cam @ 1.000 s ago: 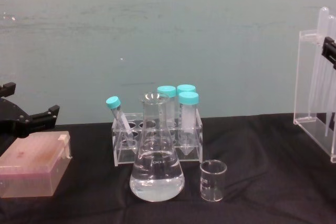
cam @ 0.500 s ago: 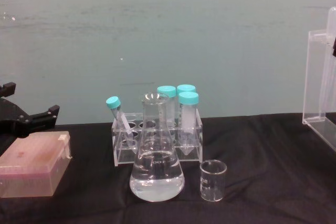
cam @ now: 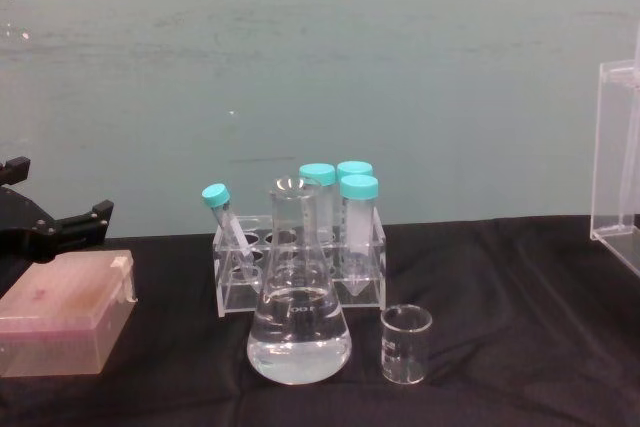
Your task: Place the experimental apparatus aside using one hand.
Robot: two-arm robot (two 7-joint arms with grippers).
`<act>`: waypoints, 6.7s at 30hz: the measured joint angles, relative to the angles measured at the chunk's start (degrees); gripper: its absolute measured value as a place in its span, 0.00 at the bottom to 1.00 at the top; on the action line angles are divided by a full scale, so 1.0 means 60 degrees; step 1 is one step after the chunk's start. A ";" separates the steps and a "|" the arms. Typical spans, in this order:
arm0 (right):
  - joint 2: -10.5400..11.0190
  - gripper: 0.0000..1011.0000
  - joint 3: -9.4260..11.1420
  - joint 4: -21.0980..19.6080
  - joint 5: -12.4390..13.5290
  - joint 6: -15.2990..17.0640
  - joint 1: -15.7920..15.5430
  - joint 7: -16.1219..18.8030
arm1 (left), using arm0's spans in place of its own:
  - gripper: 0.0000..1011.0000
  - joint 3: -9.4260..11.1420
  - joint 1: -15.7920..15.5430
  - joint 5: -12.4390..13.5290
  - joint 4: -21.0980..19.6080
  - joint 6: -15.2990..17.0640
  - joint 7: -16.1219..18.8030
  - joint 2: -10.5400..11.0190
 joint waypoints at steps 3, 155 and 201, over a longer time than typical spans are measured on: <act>0.0046 0.59 0.0005 0.0044 -0.0029 -0.0023 0.0018 0.0006 | 0.99 0.0000 0.0000 0.0001 0.0000 0.0000 0.0000 0.0000; 0.0215 0.70 0.0209 0.1117 0.0517 -0.0249 0.0479 0.0352 | 0.99 0.0000 0.0000 0.0000 0.0000 0.0000 0.0000 0.0000; 0.0246 0.99 0.0100 0.0477 0.0264 -0.0374 0.0061 0.0222 | 0.99 0.0000 0.0000 0.0000 0.0000 -0.0001 0.0000 0.0000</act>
